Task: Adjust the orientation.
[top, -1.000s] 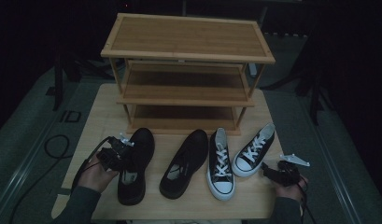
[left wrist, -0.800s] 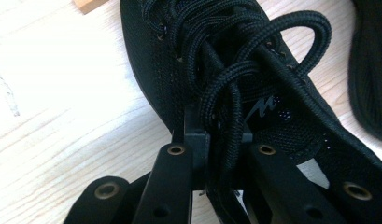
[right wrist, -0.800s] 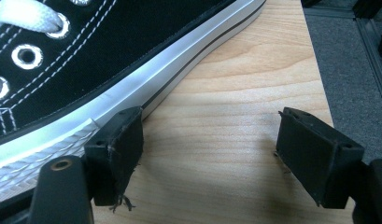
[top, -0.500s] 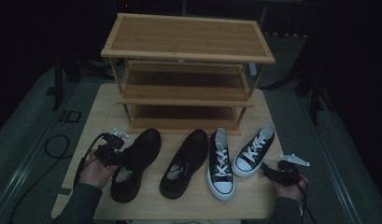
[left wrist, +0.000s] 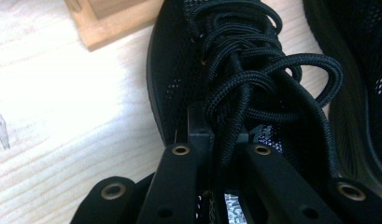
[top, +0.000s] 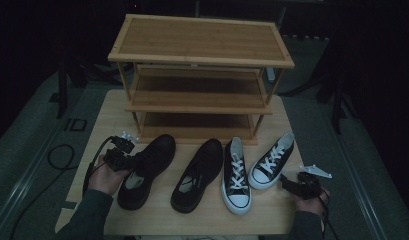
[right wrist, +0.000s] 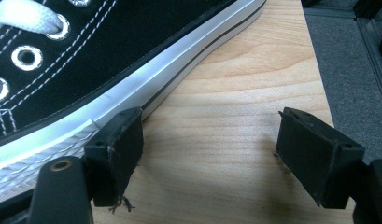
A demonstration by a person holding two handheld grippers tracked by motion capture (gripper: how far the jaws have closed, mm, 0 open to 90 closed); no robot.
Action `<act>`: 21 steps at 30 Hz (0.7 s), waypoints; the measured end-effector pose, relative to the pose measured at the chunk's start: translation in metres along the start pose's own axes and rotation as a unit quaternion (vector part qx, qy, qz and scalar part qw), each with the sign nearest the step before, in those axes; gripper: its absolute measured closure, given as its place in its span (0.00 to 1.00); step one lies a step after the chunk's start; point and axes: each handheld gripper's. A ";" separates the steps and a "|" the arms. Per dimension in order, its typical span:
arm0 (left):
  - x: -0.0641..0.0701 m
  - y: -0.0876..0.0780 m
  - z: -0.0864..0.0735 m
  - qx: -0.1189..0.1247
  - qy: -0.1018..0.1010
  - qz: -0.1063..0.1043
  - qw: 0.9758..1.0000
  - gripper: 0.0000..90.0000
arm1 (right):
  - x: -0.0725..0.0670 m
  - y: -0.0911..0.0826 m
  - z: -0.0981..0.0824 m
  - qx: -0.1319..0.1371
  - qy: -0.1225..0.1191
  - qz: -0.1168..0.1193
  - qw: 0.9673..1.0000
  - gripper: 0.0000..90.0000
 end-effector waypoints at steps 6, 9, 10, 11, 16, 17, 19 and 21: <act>-0.001 0.000 0.012 0.011 0.001 0.003 1.000 0.97 | 0.000 0.000 0.000 0.000 0.000 0.000 1.000 0.25; -0.002 0.002 0.018 0.014 -0.002 0.005 1.000 0.97 | 0.000 0.000 0.000 0.000 0.000 0.000 1.000 0.25; -0.002 0.003 0.020 0.016 -0.003 0.006 1.000 0.97 | 0.000 0.000 0.000 0.000 0.000 0.000 1.000 0.25; -0.002 0.004 0.022 0.017 -0.004 0.007 1.000 0.97 | 0.000 0.000 0.000 0.000 0.000 0.000 1.000 0.25; -0.004 0.009 0.032 0.027 -0.014 0.010 0.999 0.96 | 0.000 0.000 0.000 0.000 0.000 0.000 1.000 0.25; -0.005 0.011 0.033 0.028 -0.015 0.011 0.999 0.96 | 0.000 0.000 0.000 0.000 0.000 0.000 1.000 0.25; -0.006 0.014 0.037 0.030 -0.019 0.013 0.999 0.96 | 0.000 0.000 0.000 0.000 0.000 0.000 1.000 0.25; -0.008 0.018 0.040 0.035 -0.027 0.014 0.999 0.96 | 0.000 0.000 0.000 0.000 0.000 0.000 1.000 0.25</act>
Point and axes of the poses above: each handheld gripper's, and its own axes: y roughly forward along the jaws, z roughly out of its top, x roughly to its right, and after that the axes turned 6 degrees about x, right-handed
